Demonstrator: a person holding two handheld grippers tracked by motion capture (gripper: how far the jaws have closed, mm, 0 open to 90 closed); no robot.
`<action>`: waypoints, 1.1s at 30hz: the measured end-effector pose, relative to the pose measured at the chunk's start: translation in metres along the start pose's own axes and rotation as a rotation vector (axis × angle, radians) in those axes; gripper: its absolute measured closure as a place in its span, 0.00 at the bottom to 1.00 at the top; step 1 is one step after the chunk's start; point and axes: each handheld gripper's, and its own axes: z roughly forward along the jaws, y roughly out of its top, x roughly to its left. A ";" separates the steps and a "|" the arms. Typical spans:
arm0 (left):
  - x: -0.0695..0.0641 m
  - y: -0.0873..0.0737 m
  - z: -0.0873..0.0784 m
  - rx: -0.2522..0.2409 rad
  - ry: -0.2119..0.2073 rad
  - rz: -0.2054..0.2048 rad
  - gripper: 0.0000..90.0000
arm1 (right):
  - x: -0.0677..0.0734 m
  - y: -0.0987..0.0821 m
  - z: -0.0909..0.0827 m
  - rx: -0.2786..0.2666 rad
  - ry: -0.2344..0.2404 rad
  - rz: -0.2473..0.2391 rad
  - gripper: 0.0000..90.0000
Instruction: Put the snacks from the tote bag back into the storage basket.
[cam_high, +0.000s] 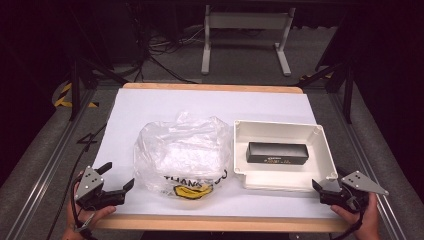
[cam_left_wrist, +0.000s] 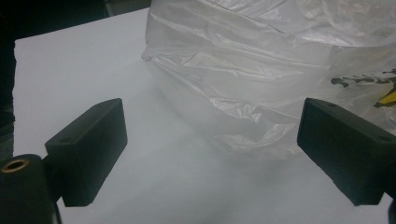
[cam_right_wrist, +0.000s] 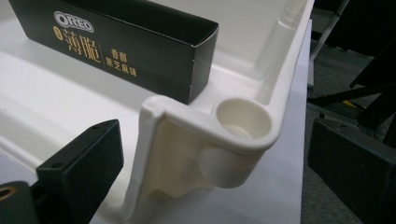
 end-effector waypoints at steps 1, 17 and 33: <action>0.000 0.000 0.000 0.004 0.001 0.005 0.10 | 0.000 0.000 -0.001 -0.002 -0.002 0.002 0.05; 0.001 -0.002 -0.001 -0.005 -0.001 0.011 0.10 | 0.000 0.005 -0.010 -0.078 -0.032 0.017 0.06; 0.001 -0.001 0.001 -0.002 0.005 0.006 0.10 | 0.001 0.005 -0.011 -0.086 -0.024 0.007 0.06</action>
